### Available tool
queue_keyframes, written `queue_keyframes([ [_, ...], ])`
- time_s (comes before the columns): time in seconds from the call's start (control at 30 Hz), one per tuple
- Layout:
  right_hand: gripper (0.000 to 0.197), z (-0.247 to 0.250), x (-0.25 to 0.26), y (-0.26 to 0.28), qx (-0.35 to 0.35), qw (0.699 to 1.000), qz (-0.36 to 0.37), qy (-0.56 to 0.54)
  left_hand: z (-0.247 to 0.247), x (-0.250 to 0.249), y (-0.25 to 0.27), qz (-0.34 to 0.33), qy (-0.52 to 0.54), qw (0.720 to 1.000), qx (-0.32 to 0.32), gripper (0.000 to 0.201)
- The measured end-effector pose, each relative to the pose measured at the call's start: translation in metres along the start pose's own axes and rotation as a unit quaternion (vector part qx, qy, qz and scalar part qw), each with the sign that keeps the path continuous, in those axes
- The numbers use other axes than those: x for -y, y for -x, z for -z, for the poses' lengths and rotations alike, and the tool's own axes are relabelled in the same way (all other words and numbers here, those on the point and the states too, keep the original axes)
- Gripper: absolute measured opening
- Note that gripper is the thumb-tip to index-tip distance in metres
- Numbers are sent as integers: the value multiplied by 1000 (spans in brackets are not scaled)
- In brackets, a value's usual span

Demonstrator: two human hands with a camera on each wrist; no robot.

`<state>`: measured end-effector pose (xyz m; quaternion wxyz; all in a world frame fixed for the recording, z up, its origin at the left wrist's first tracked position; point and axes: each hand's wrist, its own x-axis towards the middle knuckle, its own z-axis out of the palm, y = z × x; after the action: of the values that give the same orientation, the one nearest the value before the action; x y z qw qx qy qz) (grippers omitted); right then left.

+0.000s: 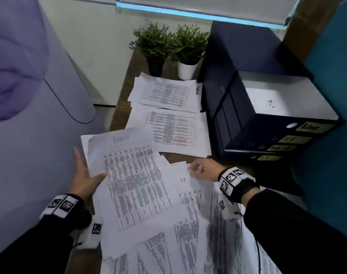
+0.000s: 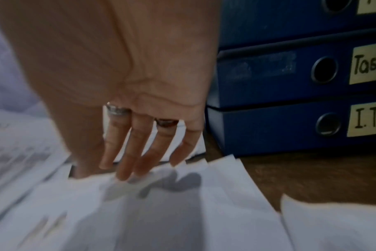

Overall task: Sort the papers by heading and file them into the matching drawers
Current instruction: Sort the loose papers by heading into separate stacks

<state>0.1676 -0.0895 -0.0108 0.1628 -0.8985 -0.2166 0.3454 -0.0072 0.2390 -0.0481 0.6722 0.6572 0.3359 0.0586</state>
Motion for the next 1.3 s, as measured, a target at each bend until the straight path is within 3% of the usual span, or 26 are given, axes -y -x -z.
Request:
queue_keyframes([
  [0.07, 55, -15, -1, -6, 21, 998, -1, 57, 6, 8, -8, -5, 2, 1000, 9, 94],
  [0.17, 77, -30, 8, -16, 24, 987, 3, 157, -6, -17, 1, 0, 17, 1000, 3, 47],
  [0.23, 74, -28, 13, -19, 24, 979, 7, 203, -9, -24, 1, -4, 27, 1000, 12, 46],
  [0.3, 51, -20, 12, -16, 22, 972, 20, 235, -8, -36, 5, -19, 43, 999, 20, 44],
  [0.37, 17, -14, 2, -11, -1, 972, 48, 232, 1, -41, -4, -24, 52, 998, -12, 41],
  [0.4, 12, -13, -5, -7, -9, 975, 58, 215, 8, -42, -10, -27, 57, 997, -35, 40],
  [0.47, 32, -12, -20, 0, -20, 980, 61, 187, 15, -47, -20, -39, 60, 995, -68, 39],
  [0.6, 36, -7, -24, 10, 4, 980, 57, 192, 8, -66, -23, -29, 64, 994, -85, 29],
  [0.67, 29, -8, -18, 8, 27, 986, 64, 152, 2, -73, -21, -31, 98, 990, -92, 27],
  [0.77, 12, -12, -10, 4, 34, 999, 28, -15, -4, -73, -26, -24, 136, 984, -108, 33],
  [0.87, 35, -13, -5, -3, 33, 985, -12, -169, -12, -78, -29, -13, 158, 983, -97, 20],
  [1.03, 33, -24, 3, -19, 16, 999, -22, 40, -19, -79, -36, -19, 168, 979, -114, 41],
  [1.13, 62, -26, 6, -24, -4, 998, -27, 51, -20, -77, -39, -26, 176, 978, -113, 42],
  [1.3, 62, -17, 10, -29, 7, 998, -8, 57, -17, -73, -42, -21, 177, 978, -112, 43],
])
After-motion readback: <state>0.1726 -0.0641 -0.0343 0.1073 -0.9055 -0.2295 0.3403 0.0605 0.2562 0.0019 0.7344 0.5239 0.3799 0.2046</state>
